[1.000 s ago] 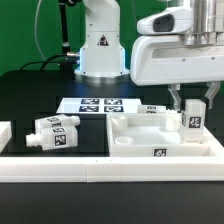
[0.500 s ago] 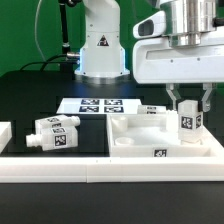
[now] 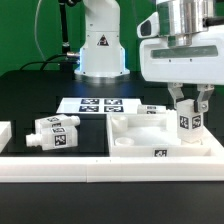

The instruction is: Assemble one leg

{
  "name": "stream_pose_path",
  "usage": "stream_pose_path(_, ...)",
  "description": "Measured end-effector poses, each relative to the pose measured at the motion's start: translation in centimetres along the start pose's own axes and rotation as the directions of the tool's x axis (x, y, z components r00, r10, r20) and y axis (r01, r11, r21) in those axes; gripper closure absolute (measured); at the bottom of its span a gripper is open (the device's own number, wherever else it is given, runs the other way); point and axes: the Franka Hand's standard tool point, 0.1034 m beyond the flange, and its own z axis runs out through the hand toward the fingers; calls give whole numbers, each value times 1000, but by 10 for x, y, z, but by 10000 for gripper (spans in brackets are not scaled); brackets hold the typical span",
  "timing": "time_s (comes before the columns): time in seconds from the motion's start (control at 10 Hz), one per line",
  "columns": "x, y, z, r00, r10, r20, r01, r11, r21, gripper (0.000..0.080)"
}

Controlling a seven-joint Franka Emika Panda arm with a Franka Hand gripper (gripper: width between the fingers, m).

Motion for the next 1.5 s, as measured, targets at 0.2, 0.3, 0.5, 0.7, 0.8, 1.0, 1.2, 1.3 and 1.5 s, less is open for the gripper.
stream_pose_path(0.2,-2,1,1,990,-140,6,140,990,-7,187)
stream_pose_path(0.3,-2,1,1,978,-207,7,207,978,-7,187)
stream_pose_path(0.5,-1,1,1,943,-334,7,334,943,-6,153)
stream_pose_path(0.7,-4,2,2,854,-520,9,520,853,-34,150)
stream_pose_path(0.8,-6,2,3,800,-600,11,600,798,-52,150)
stream_pose_path(1.0,-7,-4,4,616,-787,36,786,612,-83,150)
stream_pose_path(1.2,-6,-6,5,502,-864,48,863,497,-85,150)
stream_pose_path(1.3,-6,-7,4,439,-896,59,897,434,-83,150)
stream_pose_path(1.5,-4,-8,3,342,-937,65,938,337,-77,150)
